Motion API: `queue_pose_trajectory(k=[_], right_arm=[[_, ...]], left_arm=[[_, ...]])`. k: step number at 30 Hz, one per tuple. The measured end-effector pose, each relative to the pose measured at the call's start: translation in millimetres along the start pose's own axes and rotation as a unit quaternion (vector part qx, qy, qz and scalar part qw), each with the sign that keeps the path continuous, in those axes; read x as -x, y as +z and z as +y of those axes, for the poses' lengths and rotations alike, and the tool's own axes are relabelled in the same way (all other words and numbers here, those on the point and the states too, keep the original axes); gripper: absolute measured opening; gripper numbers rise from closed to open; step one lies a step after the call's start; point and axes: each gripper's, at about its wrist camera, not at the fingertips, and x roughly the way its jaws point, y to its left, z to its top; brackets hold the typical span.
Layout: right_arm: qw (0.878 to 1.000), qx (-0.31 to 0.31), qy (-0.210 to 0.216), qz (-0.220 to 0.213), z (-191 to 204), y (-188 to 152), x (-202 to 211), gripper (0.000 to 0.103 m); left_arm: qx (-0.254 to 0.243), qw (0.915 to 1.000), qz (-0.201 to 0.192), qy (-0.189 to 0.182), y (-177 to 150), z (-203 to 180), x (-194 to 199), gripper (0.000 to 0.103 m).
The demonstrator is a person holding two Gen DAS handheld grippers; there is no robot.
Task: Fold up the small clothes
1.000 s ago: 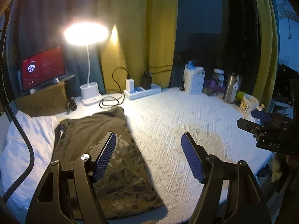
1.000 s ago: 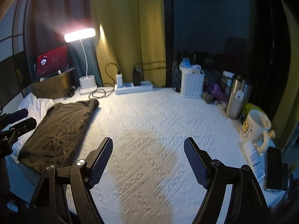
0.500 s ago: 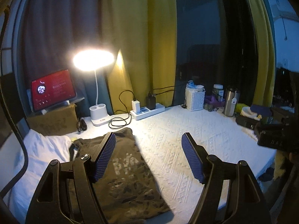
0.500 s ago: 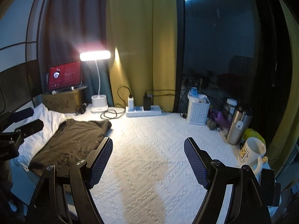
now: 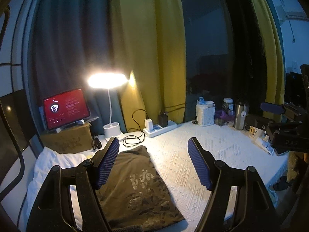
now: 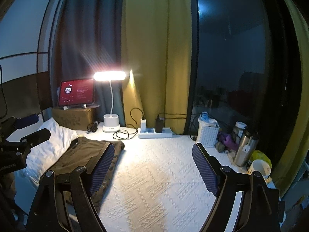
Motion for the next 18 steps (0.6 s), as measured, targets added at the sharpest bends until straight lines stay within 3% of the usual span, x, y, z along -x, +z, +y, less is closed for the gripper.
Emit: queue_pose_trajectory(k=[9,18], right_arm=[[1.000,0.002,-0.005,-0.020,9,19,18,0.090],[0.999,-0.016,-0.006,-0.047,3,40,46,0.096]], left_arm=[[0.000,0.9993,-0.031,0.022,14,14,19,0.090],[0.017,0.9982,-0.043,0.039,25,24,30,0.092]])
